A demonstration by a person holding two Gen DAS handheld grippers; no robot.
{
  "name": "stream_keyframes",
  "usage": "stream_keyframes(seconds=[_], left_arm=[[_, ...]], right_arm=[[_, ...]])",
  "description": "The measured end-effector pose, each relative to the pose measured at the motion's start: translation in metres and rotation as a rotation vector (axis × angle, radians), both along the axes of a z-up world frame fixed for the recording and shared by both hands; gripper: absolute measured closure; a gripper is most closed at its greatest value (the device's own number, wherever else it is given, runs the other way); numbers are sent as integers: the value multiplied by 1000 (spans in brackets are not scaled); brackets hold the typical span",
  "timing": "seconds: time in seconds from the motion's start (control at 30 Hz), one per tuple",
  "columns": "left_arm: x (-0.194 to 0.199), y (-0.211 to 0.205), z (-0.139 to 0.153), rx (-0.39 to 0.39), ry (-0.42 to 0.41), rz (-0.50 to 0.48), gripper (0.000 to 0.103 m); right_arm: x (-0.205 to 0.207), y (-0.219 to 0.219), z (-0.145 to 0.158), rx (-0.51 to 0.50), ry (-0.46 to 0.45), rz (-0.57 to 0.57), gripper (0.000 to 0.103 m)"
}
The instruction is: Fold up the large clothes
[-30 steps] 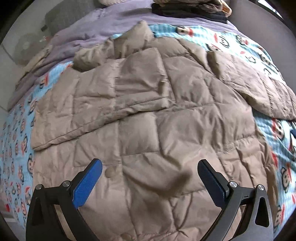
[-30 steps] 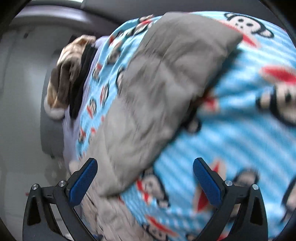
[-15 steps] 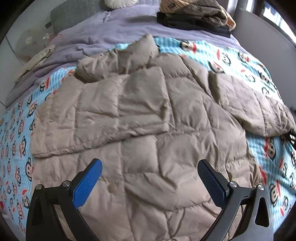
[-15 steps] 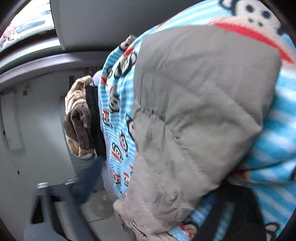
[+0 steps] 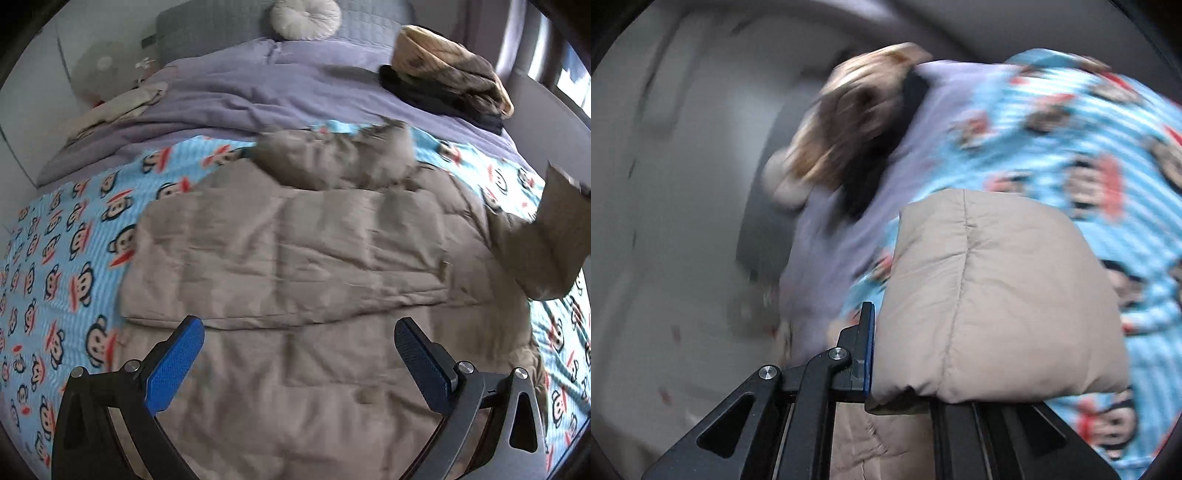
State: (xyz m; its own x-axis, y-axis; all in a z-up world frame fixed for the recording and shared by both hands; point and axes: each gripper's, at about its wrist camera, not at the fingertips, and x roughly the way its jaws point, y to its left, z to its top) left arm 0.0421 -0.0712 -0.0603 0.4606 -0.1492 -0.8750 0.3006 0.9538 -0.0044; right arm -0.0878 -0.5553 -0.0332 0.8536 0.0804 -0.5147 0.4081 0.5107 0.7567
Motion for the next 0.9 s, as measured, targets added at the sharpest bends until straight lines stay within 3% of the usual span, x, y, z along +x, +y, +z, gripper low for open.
stream_keyframes(seconds=[0.1,0.2,0.27,0.37,0.5,0.67,0.73,0.8,0.9], left_arm=[[9,26,0,-7,-13,24,0],[15,53,-1,-1,-33,57,0],[16,68,-3,-7,-30,83,0],[18,86,-11,-25,-16,127,0],[18,98,-22,-15,-22,153,0],[21,92,-35,-34,0,142,0],[23,87,-35,-50,-1,136,0],[27,83,-34,-75,0,128,0],[38,77,-35,-131,17,104,0]], right_arm=[[53,70,23,-157,11,170,93],[90,147,24,-314,55,315,93],[113,202,11,-420,109,420,93],[132,254,-25,-494,196,519,93],[143,277,-88,-456,335,561,93],[132,268,-123,-346,430,550,90],[120,262,-116,-303,416,553,74],[105,247,-104,-247,373,526,37],[79,210,-91,-167,341,383,35]])
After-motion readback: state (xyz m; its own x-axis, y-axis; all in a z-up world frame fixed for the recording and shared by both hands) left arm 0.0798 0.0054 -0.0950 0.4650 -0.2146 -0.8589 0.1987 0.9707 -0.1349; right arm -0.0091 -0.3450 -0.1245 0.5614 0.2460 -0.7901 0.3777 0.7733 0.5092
